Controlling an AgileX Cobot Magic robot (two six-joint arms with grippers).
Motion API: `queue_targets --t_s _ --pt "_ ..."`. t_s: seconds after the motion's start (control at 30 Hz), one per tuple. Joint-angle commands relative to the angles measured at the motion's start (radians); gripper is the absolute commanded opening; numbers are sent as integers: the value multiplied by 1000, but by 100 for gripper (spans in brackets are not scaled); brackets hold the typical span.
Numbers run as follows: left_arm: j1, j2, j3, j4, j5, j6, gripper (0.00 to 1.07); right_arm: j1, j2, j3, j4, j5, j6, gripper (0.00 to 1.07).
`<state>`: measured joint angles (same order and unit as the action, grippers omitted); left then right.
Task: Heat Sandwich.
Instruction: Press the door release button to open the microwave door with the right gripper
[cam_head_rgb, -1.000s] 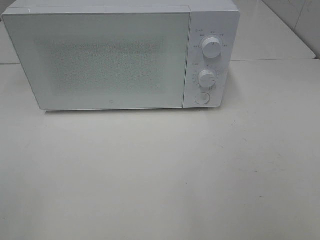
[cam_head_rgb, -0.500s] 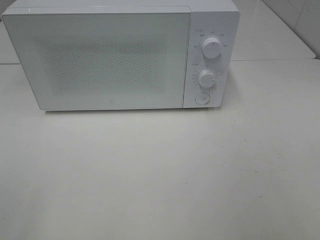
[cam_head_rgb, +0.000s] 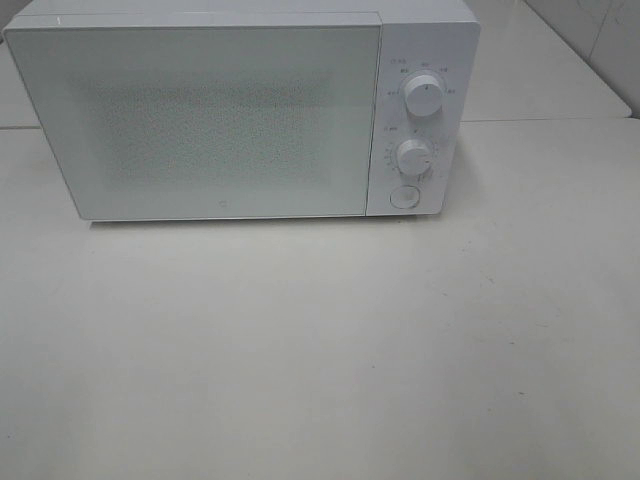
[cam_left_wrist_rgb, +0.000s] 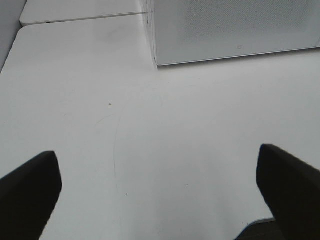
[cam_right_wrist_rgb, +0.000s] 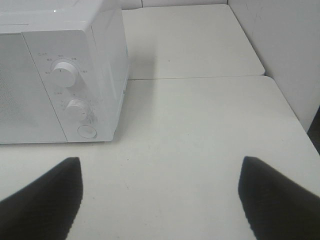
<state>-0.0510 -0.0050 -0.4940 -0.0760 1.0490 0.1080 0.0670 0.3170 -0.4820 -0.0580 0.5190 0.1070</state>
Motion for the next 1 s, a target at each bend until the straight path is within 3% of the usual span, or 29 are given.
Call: queue_targets --t_s 0.03,0.73,1.0 --pt "3 -17 2 -7 -12 -8 100 -6 28 23 -3 -78 7 82" --pt "3 -17 2 -7 -12 -8 100 -6 388 67 -6 -548 7 79" --pt "3 -17 2 -7 -12 -8 100 -6 569 147 -4 -859 7 77"
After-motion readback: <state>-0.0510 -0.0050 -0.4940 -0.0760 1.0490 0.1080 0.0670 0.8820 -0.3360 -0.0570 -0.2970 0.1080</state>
